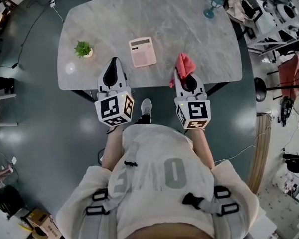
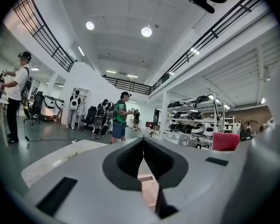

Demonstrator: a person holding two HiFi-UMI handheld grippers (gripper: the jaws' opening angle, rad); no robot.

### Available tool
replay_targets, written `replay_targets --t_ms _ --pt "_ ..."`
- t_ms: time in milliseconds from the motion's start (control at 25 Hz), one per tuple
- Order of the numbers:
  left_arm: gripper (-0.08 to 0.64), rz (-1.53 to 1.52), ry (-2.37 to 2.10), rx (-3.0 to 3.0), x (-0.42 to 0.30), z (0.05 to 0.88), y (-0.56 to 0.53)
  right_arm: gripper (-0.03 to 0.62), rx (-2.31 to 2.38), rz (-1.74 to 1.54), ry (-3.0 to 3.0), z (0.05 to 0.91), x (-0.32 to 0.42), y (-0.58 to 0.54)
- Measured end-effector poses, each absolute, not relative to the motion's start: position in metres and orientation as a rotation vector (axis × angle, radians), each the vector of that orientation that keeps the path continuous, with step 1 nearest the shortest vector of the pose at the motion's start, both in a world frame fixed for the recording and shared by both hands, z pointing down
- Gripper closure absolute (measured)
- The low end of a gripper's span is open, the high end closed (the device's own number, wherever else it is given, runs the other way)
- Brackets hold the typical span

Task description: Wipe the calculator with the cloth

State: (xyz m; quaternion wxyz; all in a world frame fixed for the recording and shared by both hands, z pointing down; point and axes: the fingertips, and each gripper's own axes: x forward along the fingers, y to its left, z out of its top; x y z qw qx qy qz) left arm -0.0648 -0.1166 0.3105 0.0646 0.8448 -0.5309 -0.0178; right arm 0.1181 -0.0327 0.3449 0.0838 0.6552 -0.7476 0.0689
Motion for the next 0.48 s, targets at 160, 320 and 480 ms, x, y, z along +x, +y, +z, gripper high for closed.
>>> replay_targets --t_ms 160,320,480 --pt "0.538 -0.018 -1.564 2.565 -0.059 0.317 -0.159 0.537 1.955 0.237 -2.239 0.345 0.11 -0.087" --pt "0.538 0.022 -1.537 2.624 -0.05 0.312 -0.184 0.537 1.947 0.254 -2.254 0.336 0.1 -0.121" --pt "0.538 0.027 -1.527 2.629 -0.033 0.313 -0.193 0.537 1.906 0.281 -2.275 0.341 0.109 -0.138"
